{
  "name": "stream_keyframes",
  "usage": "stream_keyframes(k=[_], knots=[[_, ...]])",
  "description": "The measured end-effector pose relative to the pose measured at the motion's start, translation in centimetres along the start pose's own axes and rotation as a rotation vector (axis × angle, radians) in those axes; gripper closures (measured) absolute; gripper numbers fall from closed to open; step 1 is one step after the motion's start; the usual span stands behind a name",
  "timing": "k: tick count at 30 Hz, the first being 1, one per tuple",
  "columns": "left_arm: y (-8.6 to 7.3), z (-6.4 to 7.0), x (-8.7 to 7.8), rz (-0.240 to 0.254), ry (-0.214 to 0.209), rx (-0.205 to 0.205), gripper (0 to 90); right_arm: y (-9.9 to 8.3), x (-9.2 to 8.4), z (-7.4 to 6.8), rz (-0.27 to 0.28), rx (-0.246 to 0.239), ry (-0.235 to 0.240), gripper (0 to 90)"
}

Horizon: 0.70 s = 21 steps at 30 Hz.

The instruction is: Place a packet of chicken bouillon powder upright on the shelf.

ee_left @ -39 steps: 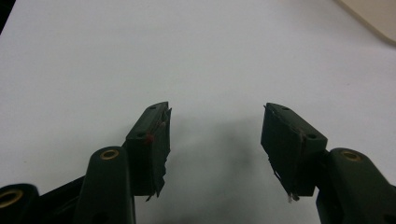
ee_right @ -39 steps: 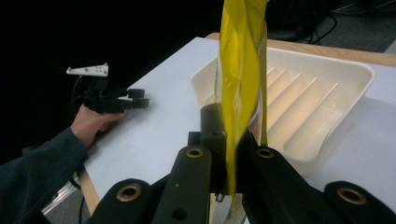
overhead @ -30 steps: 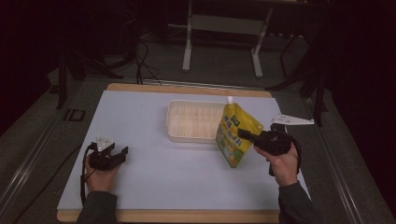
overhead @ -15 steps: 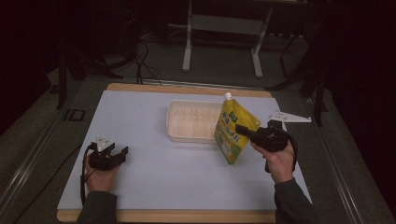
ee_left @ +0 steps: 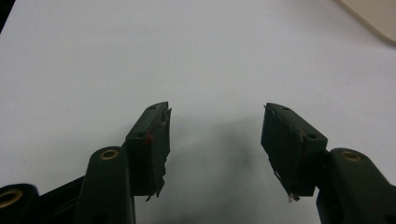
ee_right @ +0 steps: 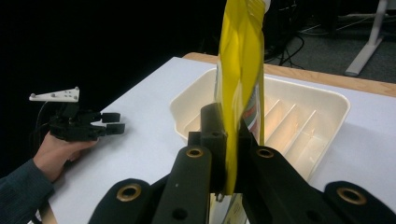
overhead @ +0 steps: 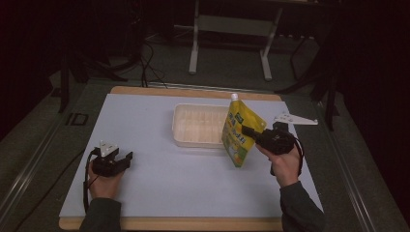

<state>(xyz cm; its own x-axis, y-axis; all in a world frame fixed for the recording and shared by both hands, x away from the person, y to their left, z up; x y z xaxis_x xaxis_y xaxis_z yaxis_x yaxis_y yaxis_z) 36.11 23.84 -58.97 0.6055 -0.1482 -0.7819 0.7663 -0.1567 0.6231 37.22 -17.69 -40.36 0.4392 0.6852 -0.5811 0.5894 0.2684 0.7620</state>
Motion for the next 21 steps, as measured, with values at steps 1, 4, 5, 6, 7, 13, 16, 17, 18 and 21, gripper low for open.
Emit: stream_keyframes(k=[1, 4, 5, 6, 7, 13, 16, 17, 18, 21], knots=[[0.0, 0.0, 0.0, 0.0, 0.0, 0.0, 41.7, 0.0, 0.0, 0.0, 0.0, 0.0, 0.0, 90.0], [0.0, 0.0, 0.0, 0.0, 0.0, 0.0, 41.7, 0.2, 0.1, 0.1, 0.006, 0.005, -0.005, 90.0], [0.0, 0.0, 0.0, 0.0, 0.0, 0.0, 41.7, 0.2, 0.1, 0.1, 0.006, 0.005, -0.005, 90.0], [0.0, 0.0, 0.0, 0.0, 0.0, 0.0, 41.7, 0.3, 0.1, 0.1, 0.007, 0.003, -0.014, 90.0], [0.0, 0.0, 0.0, 0.0, 0.0, 0.0, 41.7, 0.3, 0.1, 0.1, 0.007, 0.003, -0.014, 90.0], [0.0, 0.0, 0.0, 0.0, 0.0, 0.0, 41.7, 0.7, 0.2, 0.2, 0.015, 0.008, -0.022, 90.0], [0.0, 0.0, 0.0, -0.001, 0.0, 0.0, 41.7, 0.9, 0.2, 0.4, 0.023, 0.012, -0.025, 90.0], [0.0, 0.0, 0.0, -0.001, 0.0, 0.0, 41.7, 0.9, 0.2, 0.4, 0.023, 0.012, -0.025, 90.0], [0.0, 0.0, 0.0, 0.0, 0.0, 0.0, 41.7, 0.9, 0.2, 0.4, 0.025, 0.013, -0.027, 90.0], [0.0, 0.0, 0.0, 0.0, 0.0, 0.0, 41.7, 1.1, 0.2, 0.4, 0.028, 0.014, -0.033, 90.0]])
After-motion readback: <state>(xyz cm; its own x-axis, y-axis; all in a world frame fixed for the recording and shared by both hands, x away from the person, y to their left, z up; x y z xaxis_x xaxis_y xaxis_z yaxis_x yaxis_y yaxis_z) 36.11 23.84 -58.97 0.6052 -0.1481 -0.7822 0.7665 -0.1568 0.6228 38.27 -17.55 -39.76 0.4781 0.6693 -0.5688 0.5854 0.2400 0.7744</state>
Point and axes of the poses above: each handheld gripper's, and its own axes: x roughly forward along the jaws, y roughly out of its top, z roughly to its right, the point moved 8 cm from there along x, roughly forward along the jaws, and after that the axes turned 14 degrees about -z, right-handed, at the moved point
